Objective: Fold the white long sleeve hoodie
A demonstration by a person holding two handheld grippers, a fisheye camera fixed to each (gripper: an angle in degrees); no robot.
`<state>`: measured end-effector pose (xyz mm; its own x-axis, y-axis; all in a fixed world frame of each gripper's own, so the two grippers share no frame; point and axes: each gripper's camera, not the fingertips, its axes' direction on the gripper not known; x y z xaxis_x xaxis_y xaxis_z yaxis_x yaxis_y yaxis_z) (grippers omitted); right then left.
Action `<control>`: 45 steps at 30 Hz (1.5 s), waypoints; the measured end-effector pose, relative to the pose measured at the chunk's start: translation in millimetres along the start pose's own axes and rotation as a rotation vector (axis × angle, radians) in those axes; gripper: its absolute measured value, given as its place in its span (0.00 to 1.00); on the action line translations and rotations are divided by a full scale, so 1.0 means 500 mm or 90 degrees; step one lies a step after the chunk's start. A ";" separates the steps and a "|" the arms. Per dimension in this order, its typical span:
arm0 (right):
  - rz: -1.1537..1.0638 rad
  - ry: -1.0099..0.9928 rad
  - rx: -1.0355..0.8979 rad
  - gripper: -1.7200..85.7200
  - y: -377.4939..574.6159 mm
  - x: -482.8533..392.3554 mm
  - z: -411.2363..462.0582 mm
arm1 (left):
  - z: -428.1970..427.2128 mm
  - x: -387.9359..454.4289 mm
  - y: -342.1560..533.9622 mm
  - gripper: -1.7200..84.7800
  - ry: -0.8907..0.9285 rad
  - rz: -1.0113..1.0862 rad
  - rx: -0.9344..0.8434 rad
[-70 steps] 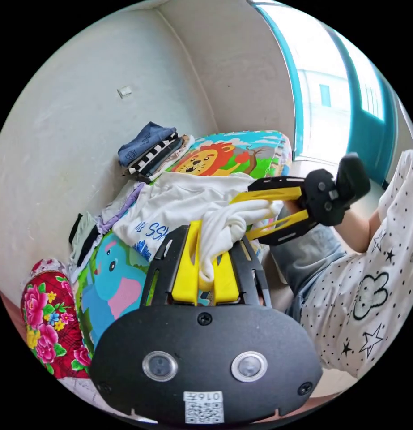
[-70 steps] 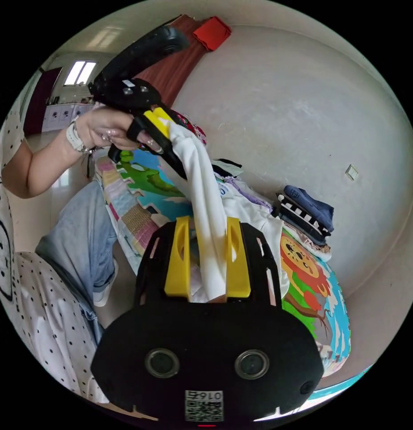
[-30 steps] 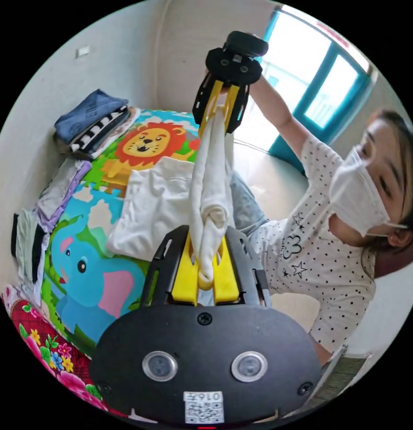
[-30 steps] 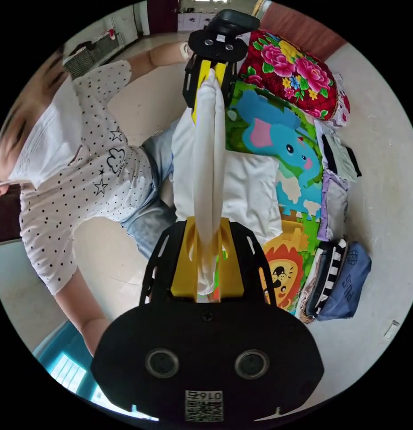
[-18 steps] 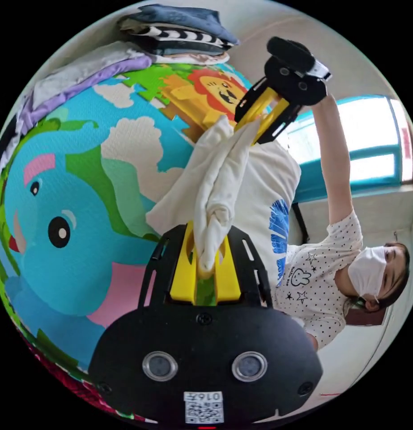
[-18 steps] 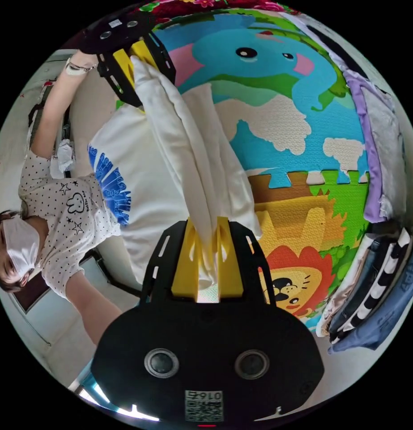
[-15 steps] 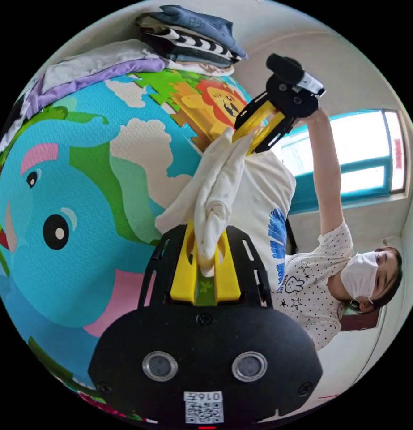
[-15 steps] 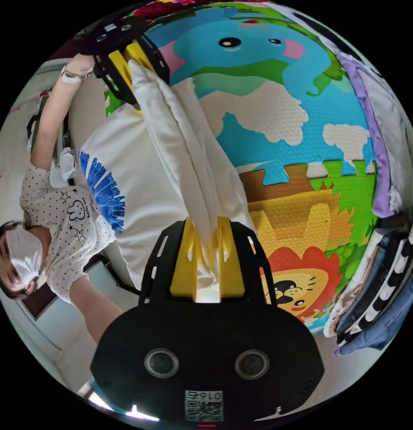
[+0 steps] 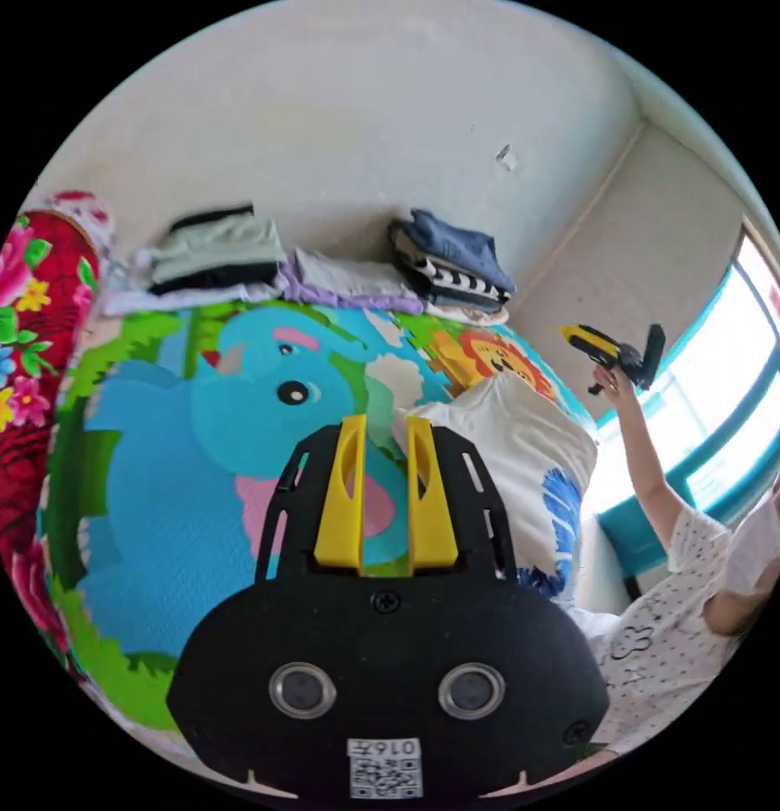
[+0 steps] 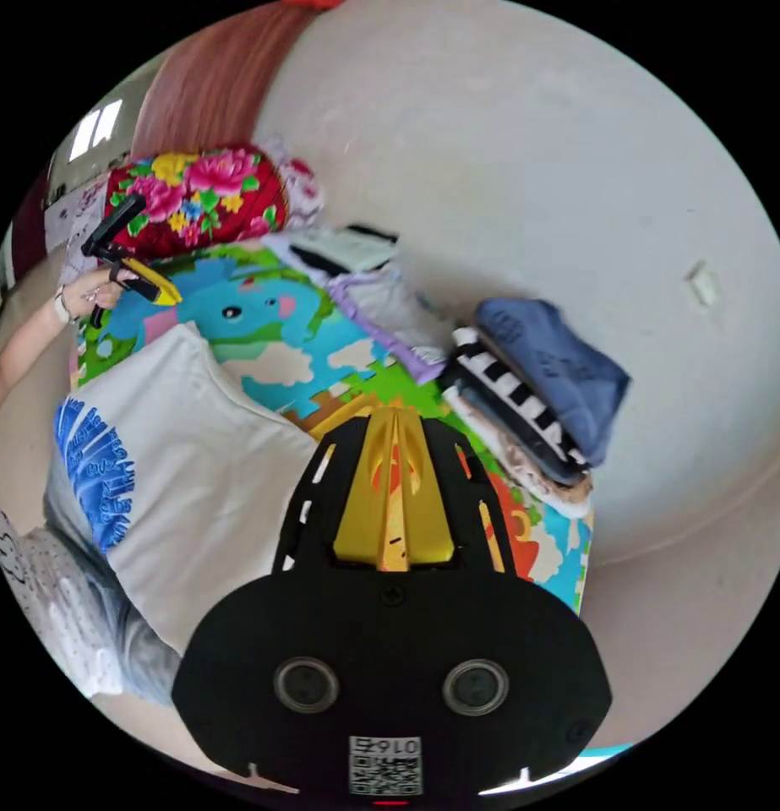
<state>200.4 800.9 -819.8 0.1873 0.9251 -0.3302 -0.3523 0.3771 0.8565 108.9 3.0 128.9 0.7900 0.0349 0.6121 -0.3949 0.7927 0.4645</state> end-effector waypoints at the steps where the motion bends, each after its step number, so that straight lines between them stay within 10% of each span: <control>1: 0.041 0.024 0.071 0.02 0.091 -0.011 -0.076 | -0.025 0.015 0.025 0.10 0.002 0.007 0.013; 6: 0.193 -0.005 0.292 0.03 0.458 -0.091 -0.306 | -0.153 0.164 0.267 0.11 0.165 0.063 0.154; 14: 0.291 -0.020 0.330 0.16 0.801 -0.291 -0.374 | -0.206 0.342 0.399 0.18 0.080 0.095 0.209; 29: 0.330 -0.231 0.294 0.11 0.993 -0.329 -0.322 | -0.245 0.355 0.403 0.13 0.123 0.069 0.100; 45: 0.228 -0.182 0.249 0.05 1.052 -0.400 -0.335 | -0.310 0.366 0.449 0.07 0.169 0.076 0.106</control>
<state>-175.8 821.7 -369.8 0.3779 0.9225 0.0788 -0.0855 -0.0500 0.9951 237.5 281.5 246.1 0.8197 0.2954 0.4907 -0.5454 0.6643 0.5112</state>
